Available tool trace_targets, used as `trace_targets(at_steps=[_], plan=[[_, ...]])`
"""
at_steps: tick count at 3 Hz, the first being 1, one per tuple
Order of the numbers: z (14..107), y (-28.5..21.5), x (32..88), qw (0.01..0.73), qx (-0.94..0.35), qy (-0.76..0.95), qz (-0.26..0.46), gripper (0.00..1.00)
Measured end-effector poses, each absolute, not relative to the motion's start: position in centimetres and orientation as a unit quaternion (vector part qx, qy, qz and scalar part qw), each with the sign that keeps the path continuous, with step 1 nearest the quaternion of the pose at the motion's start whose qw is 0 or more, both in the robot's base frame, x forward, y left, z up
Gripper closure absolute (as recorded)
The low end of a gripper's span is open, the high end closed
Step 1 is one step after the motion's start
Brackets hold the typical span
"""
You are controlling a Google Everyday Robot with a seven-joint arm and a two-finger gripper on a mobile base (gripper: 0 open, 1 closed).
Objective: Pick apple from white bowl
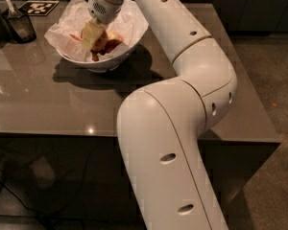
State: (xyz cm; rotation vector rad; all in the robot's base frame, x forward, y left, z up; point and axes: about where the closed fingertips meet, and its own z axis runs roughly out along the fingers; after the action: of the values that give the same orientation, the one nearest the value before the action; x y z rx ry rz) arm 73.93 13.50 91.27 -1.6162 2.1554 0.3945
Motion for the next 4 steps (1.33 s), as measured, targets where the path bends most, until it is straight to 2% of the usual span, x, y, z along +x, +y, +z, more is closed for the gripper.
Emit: trace_targets(at_steps=[1, 2, 4], plan=[[91.2, 13.7, 74.2, 0.212, -0.579, 0.774, 0.143, 0.97], [94.0, 13.8, 73.9, 0.231, -0.578, 0.773, 0.123, 1.00], [98.6, 14.1, 72.6, 0.256, -0.586, 0.762, 0.103, 1.00]])
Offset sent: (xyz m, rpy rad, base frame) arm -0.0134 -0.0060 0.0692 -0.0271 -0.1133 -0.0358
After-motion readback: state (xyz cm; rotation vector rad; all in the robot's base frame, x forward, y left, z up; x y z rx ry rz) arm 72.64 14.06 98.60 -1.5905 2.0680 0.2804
